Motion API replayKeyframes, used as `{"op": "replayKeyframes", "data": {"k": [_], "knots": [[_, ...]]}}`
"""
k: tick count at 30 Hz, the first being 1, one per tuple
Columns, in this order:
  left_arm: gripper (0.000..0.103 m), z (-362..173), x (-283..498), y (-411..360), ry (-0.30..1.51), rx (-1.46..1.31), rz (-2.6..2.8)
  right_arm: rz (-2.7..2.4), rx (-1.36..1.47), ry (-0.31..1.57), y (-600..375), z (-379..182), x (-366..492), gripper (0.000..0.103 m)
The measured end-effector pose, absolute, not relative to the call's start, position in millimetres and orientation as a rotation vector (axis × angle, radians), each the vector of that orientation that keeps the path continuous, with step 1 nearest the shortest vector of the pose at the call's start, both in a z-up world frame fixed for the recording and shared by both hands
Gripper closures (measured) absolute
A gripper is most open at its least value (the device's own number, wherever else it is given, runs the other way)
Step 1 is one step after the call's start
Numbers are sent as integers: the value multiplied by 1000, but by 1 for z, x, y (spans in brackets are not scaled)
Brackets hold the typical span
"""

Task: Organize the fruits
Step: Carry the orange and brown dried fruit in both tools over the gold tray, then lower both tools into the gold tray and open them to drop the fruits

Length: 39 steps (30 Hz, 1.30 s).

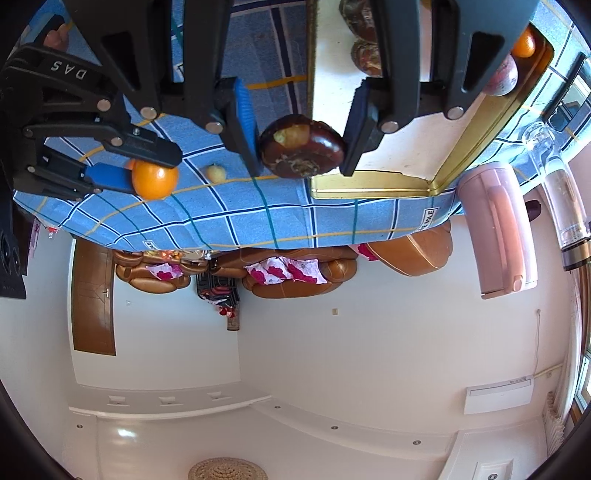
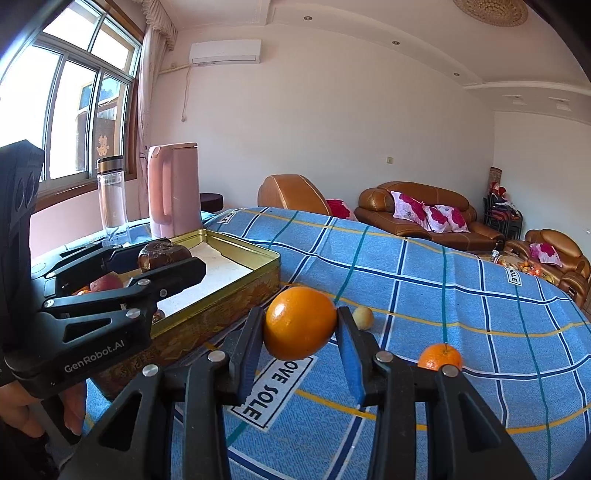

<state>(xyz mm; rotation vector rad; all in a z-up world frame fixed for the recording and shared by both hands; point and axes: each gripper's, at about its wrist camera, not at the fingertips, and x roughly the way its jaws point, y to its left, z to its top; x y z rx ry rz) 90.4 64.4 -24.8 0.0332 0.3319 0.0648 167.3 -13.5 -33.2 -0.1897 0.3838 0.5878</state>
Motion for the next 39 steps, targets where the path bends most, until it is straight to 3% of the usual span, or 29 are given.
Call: {"op": "replayKeyframes", "data": {"k": [39], "knots": [[59, -35, 66, 165, 432, -45, 238, 805, -304, 395, 100, -34, 136, 62]]}}
